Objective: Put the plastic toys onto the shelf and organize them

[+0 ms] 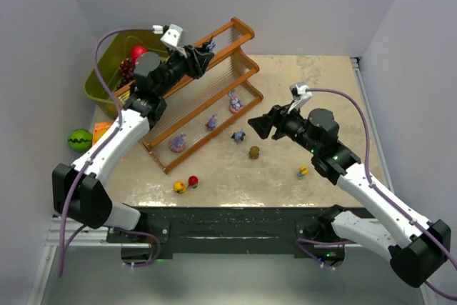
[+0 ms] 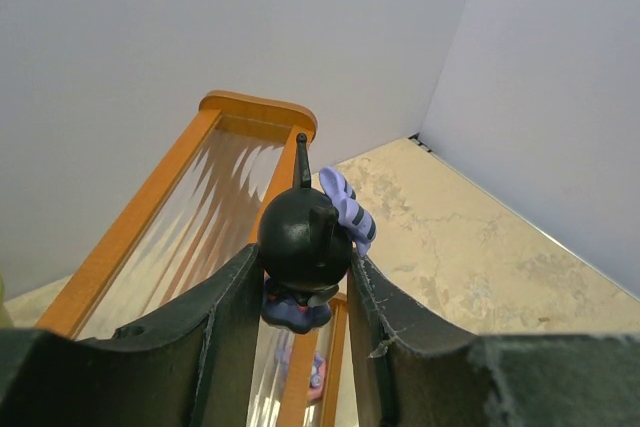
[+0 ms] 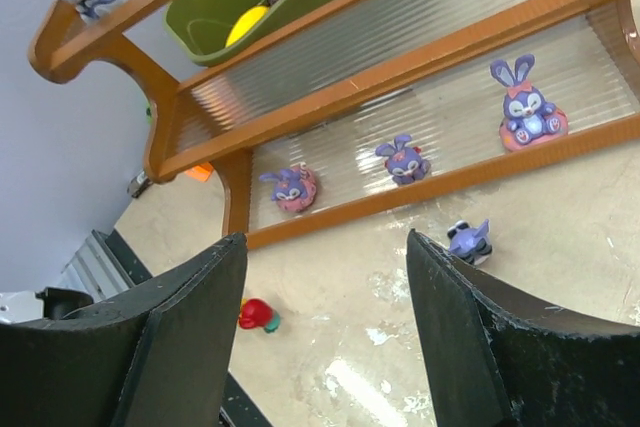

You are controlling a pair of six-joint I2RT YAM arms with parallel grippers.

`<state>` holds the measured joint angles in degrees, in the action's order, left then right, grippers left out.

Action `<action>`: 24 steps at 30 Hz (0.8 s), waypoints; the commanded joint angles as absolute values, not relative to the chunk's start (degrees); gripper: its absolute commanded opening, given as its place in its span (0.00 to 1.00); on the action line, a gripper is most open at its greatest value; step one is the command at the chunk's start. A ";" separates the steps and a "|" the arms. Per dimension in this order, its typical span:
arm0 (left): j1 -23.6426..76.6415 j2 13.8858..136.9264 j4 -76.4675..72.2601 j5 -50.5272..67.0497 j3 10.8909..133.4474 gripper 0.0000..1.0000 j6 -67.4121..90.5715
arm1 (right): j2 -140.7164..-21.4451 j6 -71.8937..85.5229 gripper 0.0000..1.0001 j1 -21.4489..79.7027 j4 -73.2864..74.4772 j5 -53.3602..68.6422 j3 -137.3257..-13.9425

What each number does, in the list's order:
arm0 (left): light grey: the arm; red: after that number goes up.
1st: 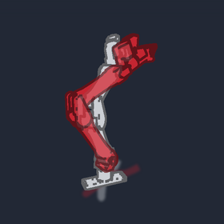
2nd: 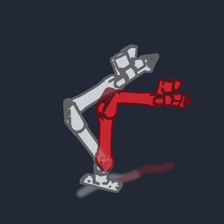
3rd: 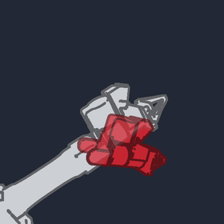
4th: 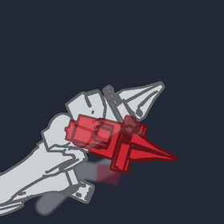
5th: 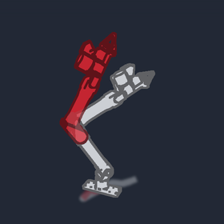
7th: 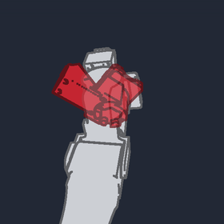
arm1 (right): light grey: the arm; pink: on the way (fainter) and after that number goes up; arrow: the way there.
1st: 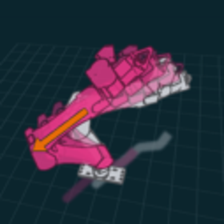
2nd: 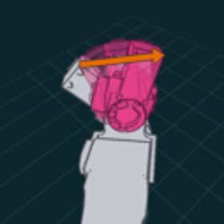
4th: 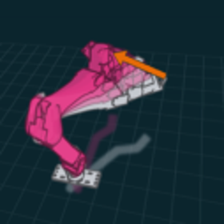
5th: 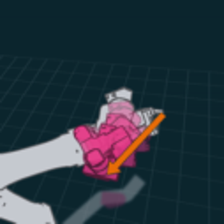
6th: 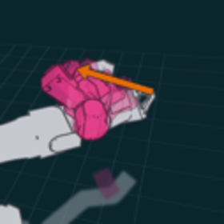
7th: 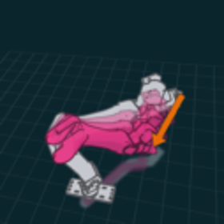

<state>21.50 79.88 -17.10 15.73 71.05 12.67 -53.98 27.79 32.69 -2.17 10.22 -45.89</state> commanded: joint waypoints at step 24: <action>21.97 108.54 -23.11 17.49 100.63 0.00 10.46 | -51.68 36.83 0.68 32.87 -19.69 12.57 -30.32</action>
<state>21.82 108.07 -19.20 17.26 97.58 12.25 -52.73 36.12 32.71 -15.46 12.19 -30.70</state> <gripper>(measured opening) 0.414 0.679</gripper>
